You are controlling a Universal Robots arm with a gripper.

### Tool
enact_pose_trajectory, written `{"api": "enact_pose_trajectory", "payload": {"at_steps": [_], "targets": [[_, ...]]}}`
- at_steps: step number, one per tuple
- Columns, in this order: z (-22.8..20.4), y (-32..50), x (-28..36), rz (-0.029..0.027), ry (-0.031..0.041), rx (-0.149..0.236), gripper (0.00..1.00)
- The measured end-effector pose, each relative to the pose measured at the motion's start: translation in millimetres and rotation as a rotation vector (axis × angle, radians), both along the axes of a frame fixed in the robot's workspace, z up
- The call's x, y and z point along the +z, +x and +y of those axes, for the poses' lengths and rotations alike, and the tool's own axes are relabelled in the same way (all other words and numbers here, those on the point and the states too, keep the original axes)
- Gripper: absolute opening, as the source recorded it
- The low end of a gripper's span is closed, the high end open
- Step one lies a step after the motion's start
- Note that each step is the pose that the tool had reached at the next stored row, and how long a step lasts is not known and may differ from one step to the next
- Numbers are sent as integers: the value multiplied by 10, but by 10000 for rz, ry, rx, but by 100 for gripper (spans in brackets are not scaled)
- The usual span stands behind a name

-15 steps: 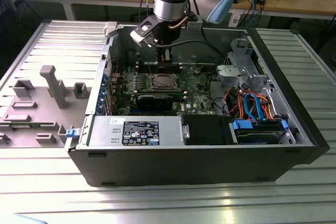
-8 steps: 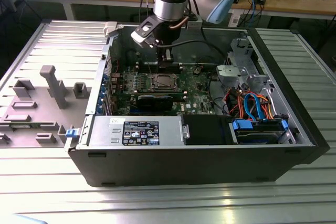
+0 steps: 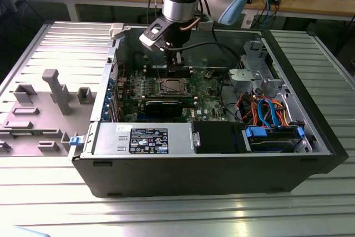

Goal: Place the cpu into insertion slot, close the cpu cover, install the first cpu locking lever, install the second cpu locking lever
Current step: 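Install the first cpu locking lever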

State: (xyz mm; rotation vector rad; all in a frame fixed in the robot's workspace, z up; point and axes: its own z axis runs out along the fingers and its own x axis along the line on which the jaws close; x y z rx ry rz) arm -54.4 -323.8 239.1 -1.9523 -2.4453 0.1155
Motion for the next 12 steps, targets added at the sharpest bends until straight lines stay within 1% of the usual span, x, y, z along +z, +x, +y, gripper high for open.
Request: {"api": "enact_pose_trajectory", "payload": {"at_steps": [2,12], "targets": [[0,0,0,0,0,121,11],[0,0,0,0,0,481,11]]}}
